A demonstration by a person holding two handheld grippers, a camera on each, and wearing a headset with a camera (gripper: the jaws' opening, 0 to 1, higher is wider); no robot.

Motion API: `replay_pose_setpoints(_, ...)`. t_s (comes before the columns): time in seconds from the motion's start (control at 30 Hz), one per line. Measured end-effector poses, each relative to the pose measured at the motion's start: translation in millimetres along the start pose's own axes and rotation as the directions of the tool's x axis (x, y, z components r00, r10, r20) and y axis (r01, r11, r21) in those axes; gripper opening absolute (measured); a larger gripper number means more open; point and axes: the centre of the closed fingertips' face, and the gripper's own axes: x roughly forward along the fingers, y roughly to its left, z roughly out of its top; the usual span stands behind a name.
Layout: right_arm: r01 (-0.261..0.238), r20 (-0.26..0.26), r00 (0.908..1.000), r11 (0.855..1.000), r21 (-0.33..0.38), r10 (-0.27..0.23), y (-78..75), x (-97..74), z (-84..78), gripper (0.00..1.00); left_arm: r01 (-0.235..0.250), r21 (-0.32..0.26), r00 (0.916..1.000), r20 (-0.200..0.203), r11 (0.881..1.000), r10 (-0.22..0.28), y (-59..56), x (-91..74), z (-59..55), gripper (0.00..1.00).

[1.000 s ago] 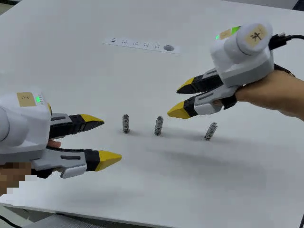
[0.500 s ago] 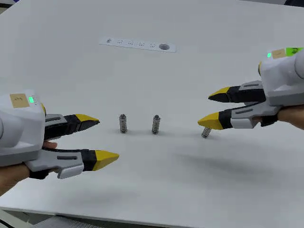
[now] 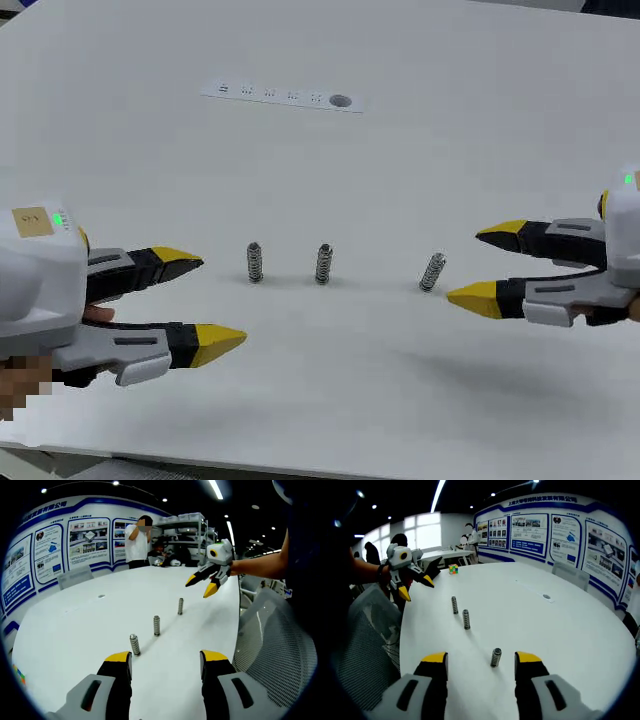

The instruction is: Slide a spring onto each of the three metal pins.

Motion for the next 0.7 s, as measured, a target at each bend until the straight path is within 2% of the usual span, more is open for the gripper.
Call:
replay_pose_setpoints(0.13,0.021,0.028,0.9994,0.999,0.044,-0.022,3.5,-3.8,-4.6,0.57,-0.001,-0.007,1.0,0.004,1.0,0.001,-0.5,-0.5,-1.0,0.57)
replay_pose_setpoints(0.43,0.06,0.043,0.9971,0.995,0.079,-0.063,7.7,-10.4,-10.9,0.59,0.001,-0.017,1.0,0.002,1.0,-0.001,-3.7,1.0,-5.3,0.58)
replay_pose_setpoints(0.7,0.065,0.05,0.9963,0.993,0.095,-0.07,11.6,-8.8,-12.4,0.6,-0.001,-0.025,1.0,0.006,1.0,0.002,-4.8,0.3,-6.0,0.58)
